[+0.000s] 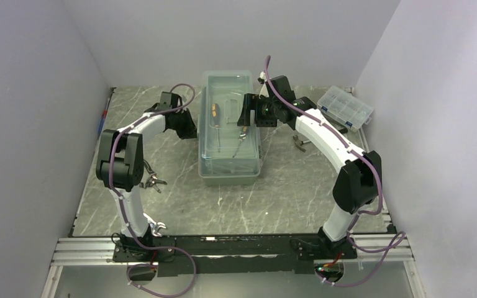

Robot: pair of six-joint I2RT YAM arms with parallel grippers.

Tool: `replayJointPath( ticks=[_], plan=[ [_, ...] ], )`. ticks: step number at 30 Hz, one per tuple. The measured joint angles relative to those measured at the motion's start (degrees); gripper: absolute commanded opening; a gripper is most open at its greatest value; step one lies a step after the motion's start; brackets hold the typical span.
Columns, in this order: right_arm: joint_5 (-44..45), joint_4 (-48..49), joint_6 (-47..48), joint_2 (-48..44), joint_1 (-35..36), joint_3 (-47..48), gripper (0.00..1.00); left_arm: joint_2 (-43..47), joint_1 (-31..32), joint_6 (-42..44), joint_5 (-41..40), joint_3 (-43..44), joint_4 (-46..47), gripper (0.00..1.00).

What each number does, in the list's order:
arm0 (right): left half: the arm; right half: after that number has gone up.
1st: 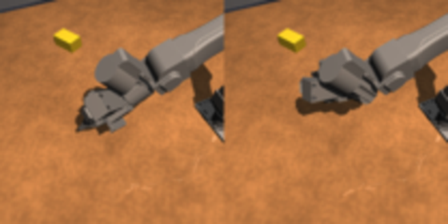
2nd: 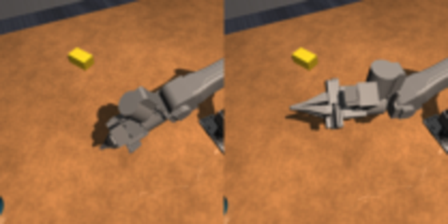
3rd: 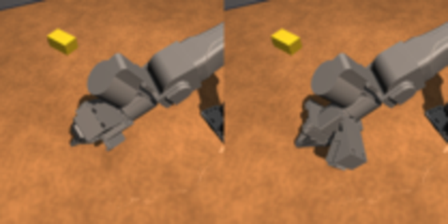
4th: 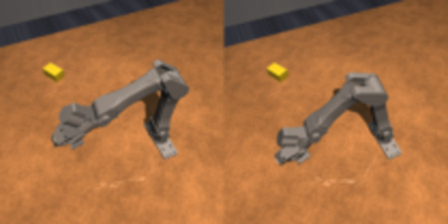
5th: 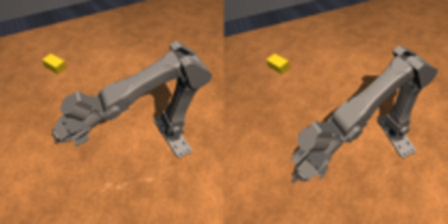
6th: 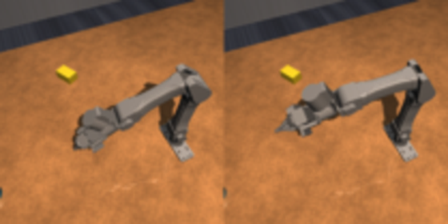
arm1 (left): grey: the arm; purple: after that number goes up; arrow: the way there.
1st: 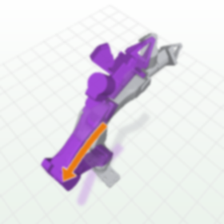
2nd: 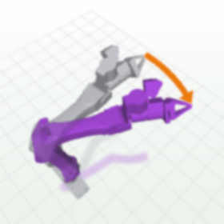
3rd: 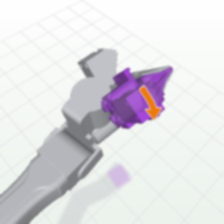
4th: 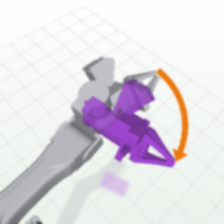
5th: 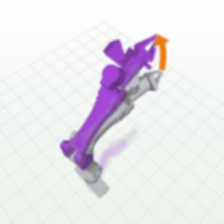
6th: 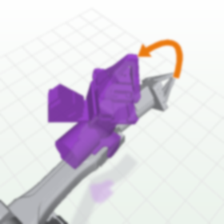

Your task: Pack the tool kit

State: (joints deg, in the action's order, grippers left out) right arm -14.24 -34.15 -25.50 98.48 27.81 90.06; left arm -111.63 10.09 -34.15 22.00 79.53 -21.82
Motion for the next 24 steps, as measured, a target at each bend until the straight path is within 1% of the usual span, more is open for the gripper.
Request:
replayJointPath(
  ticks=[3, 5, 6, 8, 10, 13, 15, 17, 18, 20, 23, 24],
  plan=[
    [0.04, -0.02, 0.0, 0.0, 0.02, -0.02, 0.88, 0.04, 0.02, -0.37, 0.63, -1.03, -0.61, 0.0],
    [0.04, -0.02, 0.0, 0.0, 0.02, -0.02, 0.97, 0.72, 0.02, 0.33, -0.28, -0.98, -1.53, 0.0],
    [0.07, -0.02, 0.02, -0.04, -0.04, -0.02, 0.99, 1.42, -0.02, 0.59, -0.96, -0.98, -2.19, 0.0],
    [0.17, 0.0, -0.02, -0.44, -0.24, -0.2, 1.0, 4.11, -0.28, 1.16, -2.32, -1.81, -2.75, 0.0],
    [0.2, -0.04, 0.07, -1.55, -0.52, -0.72, 1.0, 8.31, -0.72, 1.75, -3.04, -3.54, -2.71, 0.03],
    [0.26, -0.04, 0.46, -3.67, -1.62, -0.81, 1.0, 14.73, -1.7, 2.12, -3.13, -5.22, -2.89, 0.1],
    [0.31, 0.0, 0.74, -5.38, -2.67, -0.9, 1.0, 18.34, -2.23, 2.45, -3.37, -5.29, -2.82, 0.17],
    [0.55, 0.28, 1.07, -7.63, -3.96, -1.44, 1.0, 21.27, -2.51, 3.13, -3.91, -5.44, -2.82, 0.2],
    [0.79, 0.57, 1.25, -8.9, -4.66, -1.99, 1.0, 22.82, -2.51, 3.32, -4.24, -5.95, -2.51, 0.31],
    [1.66, 1.7, 1.51, -11.87, -6.14, -3.74, 1.0, 26.62, -2.54, 3.74, -4.87, -8.02, -2.29, 0.6],
    [3.54, 4.04, 1.75, -17.2, -8.94, -8.5, 1.0, 31.71, -3.17, 3.65, -4.94, -13.11, 0.15, 0.98],
    [4.48, 5.2, 1.73, -18.95, -10.01, -10.36, 0.99, 33.44, -3.63, 3.32, -4.98, -15.28, 1.14, 0.99]
  ],
)
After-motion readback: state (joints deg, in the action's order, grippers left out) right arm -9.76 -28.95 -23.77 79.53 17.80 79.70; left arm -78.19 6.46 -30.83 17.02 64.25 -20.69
